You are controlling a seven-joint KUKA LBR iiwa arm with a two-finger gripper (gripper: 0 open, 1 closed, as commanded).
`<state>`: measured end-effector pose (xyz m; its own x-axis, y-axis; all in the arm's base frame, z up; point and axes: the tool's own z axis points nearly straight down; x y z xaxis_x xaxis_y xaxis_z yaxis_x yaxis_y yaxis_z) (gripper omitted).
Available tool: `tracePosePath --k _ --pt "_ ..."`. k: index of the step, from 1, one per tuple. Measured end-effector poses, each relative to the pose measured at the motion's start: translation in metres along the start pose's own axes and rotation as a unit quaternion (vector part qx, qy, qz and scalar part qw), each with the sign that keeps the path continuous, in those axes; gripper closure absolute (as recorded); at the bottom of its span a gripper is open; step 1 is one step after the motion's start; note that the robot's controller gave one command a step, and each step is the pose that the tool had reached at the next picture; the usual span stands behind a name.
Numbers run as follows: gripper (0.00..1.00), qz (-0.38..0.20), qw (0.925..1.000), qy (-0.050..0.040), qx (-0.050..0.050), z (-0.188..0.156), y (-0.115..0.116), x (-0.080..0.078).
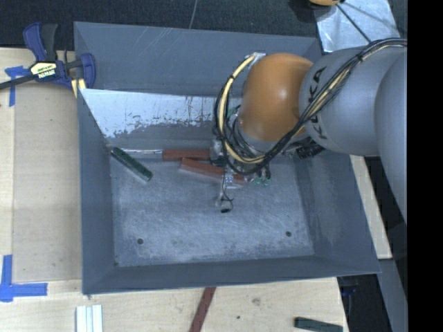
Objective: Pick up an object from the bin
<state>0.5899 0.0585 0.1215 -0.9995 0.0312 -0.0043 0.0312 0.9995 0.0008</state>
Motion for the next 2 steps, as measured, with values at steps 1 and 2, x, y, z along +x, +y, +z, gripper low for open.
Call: tracePosePath --k 1,2 --pt "1.0 0.078 0.9969 -0.0068 0.0 0.0462 0.0053 -0.0277" --pt "1.0 0.078 0.9969 -0.0042 0.0 0.0487 0.0056 -0.026"
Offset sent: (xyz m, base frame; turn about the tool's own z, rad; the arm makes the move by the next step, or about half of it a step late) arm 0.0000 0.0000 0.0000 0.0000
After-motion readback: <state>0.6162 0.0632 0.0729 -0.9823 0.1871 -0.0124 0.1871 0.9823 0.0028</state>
